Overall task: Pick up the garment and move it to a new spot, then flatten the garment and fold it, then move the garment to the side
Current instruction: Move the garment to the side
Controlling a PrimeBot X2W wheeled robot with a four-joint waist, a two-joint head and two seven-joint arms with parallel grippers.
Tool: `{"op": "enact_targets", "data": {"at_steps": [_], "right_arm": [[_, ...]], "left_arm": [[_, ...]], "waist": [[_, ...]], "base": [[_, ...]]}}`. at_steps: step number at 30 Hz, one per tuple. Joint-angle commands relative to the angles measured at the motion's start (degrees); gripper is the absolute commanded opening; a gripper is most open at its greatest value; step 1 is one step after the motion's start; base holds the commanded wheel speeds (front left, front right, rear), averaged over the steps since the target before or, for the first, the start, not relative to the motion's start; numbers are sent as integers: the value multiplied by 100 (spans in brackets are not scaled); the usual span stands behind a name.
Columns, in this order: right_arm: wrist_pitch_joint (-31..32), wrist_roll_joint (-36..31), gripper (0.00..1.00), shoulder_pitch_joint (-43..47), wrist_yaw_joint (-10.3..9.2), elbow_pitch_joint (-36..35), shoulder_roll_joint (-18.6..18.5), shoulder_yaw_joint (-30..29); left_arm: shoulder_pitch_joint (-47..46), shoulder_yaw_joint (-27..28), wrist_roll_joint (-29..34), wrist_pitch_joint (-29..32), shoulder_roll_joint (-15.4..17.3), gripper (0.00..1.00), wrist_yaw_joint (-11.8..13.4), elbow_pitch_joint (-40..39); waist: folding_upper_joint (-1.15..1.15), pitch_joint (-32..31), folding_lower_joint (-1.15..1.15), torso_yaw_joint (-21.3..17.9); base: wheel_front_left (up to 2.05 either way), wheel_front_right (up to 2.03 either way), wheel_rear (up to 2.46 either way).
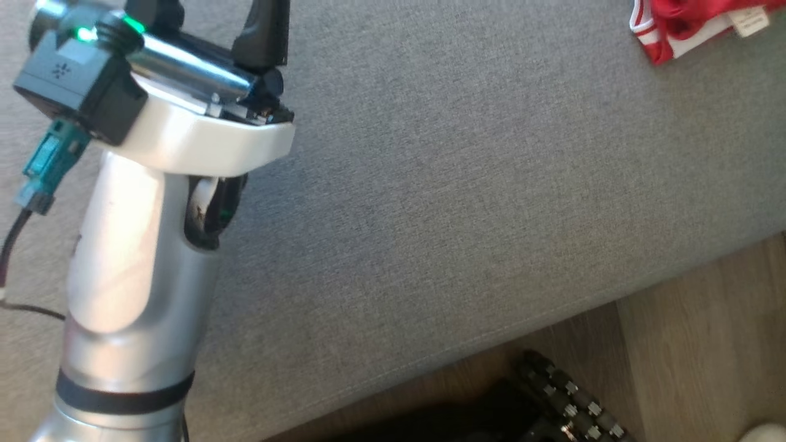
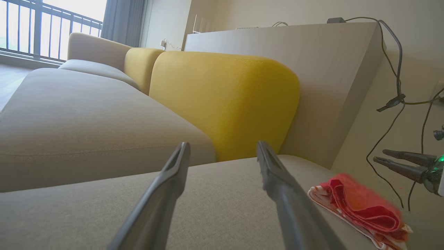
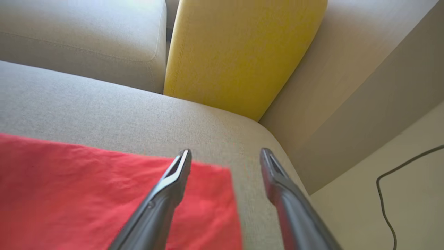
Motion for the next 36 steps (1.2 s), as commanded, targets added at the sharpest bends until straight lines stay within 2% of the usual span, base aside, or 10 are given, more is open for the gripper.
{"op": "enact_targets", "data": {"at_steps": [1, 7, 13, 19, 23, 28, 32, 36], "right_arm": [[-36, -13, 100, 252, -2, -151, -219, 40], [-35, -94, 100, 393, -2, -303, -204, 201], [3, -21, 100, 789, -2, -724, 79, 422], [9, 63, 100, 1535, -2, -1409, 605, 471], [-4, -55, 100, 2160, -2, -1923, 915, 424], [-18, -296, 100, 3022, -2, -2552, 1412, 18], [-24, -459, 100, 3688, -2, -2999, 1906, -382], [-29, -777, 100, 4281, -2, -3493, 2339, -654]], "left_arm": [[115, 124, -72, -47, 8, 100, 19, -141], [400, 188, -201, -67, -88, 100, 41, -101], [954, 459, -342, -70, -173, 100, 97, -216], [1611, 710, -460, -70, -206, 100, 237, -301], [2028, 664, -459, -70, -209, 100, 421, -361], [2560, 548, -744, -71, -210, 100, 739, -440], [2853, 587, -551, -71, -211, 100, 940, -393], [3106, 636, -629, -71, -211, 100, 966, -348]], "waist": [[0, -276, 0, 159], [0, -826, 0, 440], [0, -1508, 0, 825], [0, -2084, 0, 1188], [0, -2423, 0, 1409], [0, -2749, 0, 1637], [0, -2943, 0, 1789], [0, -3084, 0, 1863]], "base": [[0, 0, 0], [0, 0, 0], [0, 0, 0], [0, 0, 0], [0, 0, 0], [0, 0, 0], [0, 0, 0], [0, 0, 0]]}}
